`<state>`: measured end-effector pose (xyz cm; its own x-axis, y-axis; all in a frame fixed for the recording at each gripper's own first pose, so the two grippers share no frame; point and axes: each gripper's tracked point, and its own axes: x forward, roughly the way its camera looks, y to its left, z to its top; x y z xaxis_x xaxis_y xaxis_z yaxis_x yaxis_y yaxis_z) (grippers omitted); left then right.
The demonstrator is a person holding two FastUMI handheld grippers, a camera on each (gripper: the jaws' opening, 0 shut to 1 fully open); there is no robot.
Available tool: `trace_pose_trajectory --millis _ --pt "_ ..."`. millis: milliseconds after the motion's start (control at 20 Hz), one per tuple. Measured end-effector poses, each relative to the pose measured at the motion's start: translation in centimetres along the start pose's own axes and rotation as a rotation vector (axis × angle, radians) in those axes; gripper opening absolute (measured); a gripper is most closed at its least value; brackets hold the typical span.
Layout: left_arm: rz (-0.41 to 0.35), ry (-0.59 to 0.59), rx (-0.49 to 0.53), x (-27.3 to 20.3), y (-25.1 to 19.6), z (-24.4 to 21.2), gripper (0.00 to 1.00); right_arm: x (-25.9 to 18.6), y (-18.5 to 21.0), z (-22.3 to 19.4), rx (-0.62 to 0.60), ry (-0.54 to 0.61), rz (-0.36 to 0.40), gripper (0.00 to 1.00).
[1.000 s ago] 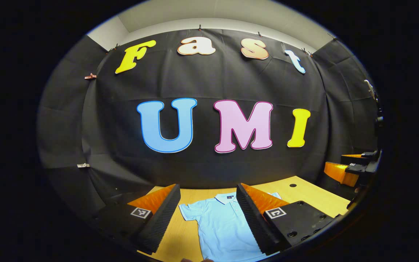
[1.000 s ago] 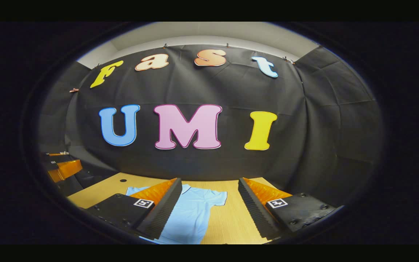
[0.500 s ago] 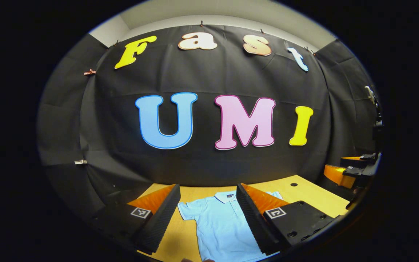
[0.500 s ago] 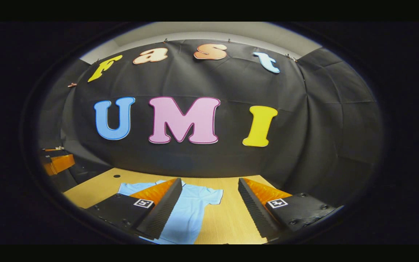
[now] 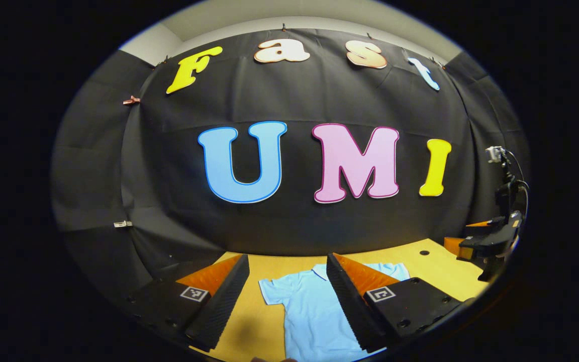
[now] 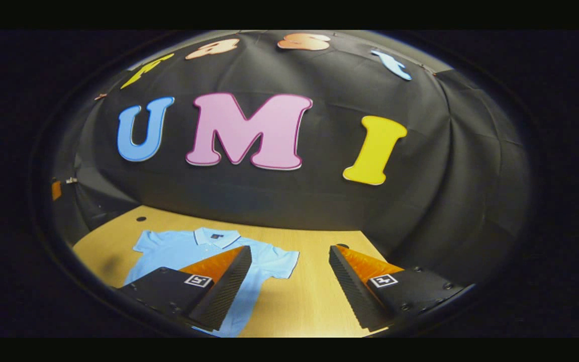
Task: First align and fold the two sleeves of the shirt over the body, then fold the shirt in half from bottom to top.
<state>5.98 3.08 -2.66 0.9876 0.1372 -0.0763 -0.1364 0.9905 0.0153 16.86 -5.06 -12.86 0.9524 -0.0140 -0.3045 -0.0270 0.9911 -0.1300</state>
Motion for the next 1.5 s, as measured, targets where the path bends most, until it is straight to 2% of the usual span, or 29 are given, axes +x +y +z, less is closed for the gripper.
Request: trace_pose_trajectory --millis 350,500,650,800,950,1150,1250,1350,1400,1500 --pt "0.122 0.073 0.021 1.3 1.7 -1.8 0.98 10.8 -0.6 -7.1 0.093 0.239 0.038 0.97" --pt "0.157 0.111 0.037 2.0 1.8 -2.3 0.98 14.6 -1.2 -10.9 0.105 0.341 0.024 0.97" --pt "0.175 0.143 0.03 3.0 1.7 -3.0 0.98 17.8 -1.2 -13.8 0.094 0.395 0.014 0.97" --pt "0.189 0.166 0.021 4.2 1.7 -3.6 1.0 20.6 -0.6 -17.1 0.094 0.465 0.024 0.98" --pt "0.183 0.18 0.006 5.4 1.2 -4.1 1.0 22.2 -0.8 -18.7 0.078 0.488 0.009 0.97" --pt "0.186 0.19 -0.01 6.5 0.6 -4.2 1.0 22.6 -0.4 -21.1 0.124 0.551 0.029 0.97" --pt "0.185 0.193 -0.008 6.9 0.2 -4.4 1.0 23.0 0.3 -21.2 0.141 0.546 0.052 0.96" --pt "0.179 0.205 -0.011 6.9 -0.2 -4.7 1.0 23.1 0.6 -21.2 0.145 0.543 0.063 0.72" --pt "0.174 0.212 -0.015 6.9 -0.4 -4.8 1.0 22.9 0.9 -21.1 0.146 0.543 0.071 0.66" --pt "0.179 0.222 -0.021 7.1 -0.4 -5.1 1.0 23.0 1.9 -20.8 0.16 0.54 0.087 0.36"
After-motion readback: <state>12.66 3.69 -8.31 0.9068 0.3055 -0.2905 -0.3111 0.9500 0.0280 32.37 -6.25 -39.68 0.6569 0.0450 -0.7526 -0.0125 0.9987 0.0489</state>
